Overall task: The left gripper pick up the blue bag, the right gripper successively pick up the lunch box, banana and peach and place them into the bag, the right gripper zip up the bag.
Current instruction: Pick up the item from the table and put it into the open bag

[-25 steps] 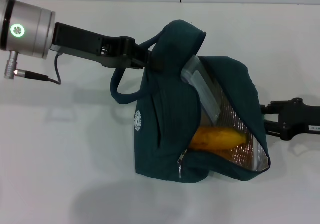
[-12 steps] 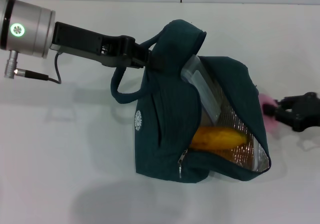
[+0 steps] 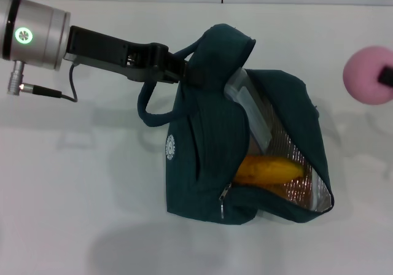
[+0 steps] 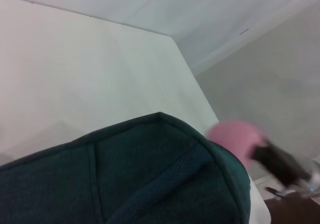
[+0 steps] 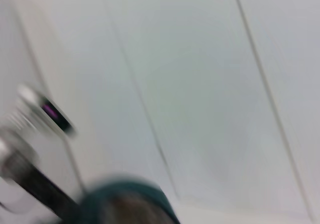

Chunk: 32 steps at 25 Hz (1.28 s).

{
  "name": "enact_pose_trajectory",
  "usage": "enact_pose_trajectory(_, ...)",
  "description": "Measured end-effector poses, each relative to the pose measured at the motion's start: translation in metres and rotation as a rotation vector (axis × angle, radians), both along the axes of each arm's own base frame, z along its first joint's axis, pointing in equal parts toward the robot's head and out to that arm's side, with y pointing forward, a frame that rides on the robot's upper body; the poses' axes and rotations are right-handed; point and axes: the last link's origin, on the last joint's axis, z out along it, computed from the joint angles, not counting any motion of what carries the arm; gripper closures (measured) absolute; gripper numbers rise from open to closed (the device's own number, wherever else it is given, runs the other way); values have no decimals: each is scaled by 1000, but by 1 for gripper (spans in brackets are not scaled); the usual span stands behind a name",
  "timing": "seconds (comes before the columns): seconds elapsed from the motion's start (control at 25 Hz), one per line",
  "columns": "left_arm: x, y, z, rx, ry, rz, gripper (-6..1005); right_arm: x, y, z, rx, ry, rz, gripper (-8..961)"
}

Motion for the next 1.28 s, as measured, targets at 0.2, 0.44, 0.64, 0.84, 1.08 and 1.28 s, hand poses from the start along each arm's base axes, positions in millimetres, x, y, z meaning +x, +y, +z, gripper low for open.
enact_pose_trajectory(0.2,1,0,-1,-3,-3,0,957,-27,-13,0,-67,105,177,852)
enact_pose_trajectory(0.44,2,0,-2,-5,-5,-2,957,-53,-5,-38,-236,53,263,834)
enact_pose_trajectory(0.64,2,0,-3,-5,-6,-2,957,-68,9,-63,-322,1,271,818)
enact_pose_trajectory(0.84,2,-1,-3,-6,-7,-1,957,-72,17,-80,-359,-67,252,803)
enact_pose_trajectory(1.08,2,-1,-3,-5,-8,1,956,-70,22,-97,-416,-131,198,785)
enact_pose_trajectory(1.28,2,-1,-3,-6,-8,1,957,-69,24,-100,-416,-145,172,770)
